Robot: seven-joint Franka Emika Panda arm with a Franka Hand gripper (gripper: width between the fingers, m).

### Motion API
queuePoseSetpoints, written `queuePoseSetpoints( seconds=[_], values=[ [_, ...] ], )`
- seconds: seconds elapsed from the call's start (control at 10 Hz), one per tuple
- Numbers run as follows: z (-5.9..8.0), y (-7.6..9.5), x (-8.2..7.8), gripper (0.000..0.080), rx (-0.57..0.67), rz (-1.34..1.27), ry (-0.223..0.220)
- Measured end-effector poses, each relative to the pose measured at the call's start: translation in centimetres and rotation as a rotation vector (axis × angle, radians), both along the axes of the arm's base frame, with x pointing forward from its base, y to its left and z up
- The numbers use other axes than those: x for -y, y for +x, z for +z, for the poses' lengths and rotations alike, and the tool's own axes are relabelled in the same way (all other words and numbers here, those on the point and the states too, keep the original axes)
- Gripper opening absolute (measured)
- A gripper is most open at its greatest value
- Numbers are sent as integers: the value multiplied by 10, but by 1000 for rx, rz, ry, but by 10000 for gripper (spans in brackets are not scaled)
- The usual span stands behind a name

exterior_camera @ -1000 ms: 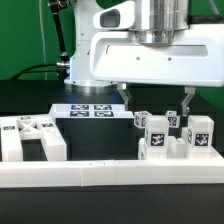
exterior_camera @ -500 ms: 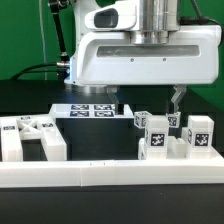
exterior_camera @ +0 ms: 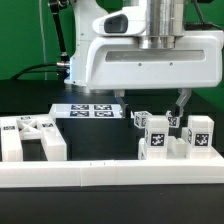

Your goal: Assemble chair

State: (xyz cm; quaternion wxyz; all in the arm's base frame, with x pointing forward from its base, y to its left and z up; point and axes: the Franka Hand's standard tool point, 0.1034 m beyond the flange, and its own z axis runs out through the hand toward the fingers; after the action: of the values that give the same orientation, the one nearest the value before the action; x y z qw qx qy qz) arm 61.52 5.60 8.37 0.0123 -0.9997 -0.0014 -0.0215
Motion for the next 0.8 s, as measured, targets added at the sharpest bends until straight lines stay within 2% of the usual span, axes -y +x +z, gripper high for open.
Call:
queuePoseSetpoints(
  seconds=[0.2, 0.4, 0.8],
  values=[
    [-9, -2, 3, 649, 8, -7, -9],
    [-25, -7, 5, 649, 11, -6, -21],
    [-27, -7, 6, 649, 8, -8, -22]
  ],
)
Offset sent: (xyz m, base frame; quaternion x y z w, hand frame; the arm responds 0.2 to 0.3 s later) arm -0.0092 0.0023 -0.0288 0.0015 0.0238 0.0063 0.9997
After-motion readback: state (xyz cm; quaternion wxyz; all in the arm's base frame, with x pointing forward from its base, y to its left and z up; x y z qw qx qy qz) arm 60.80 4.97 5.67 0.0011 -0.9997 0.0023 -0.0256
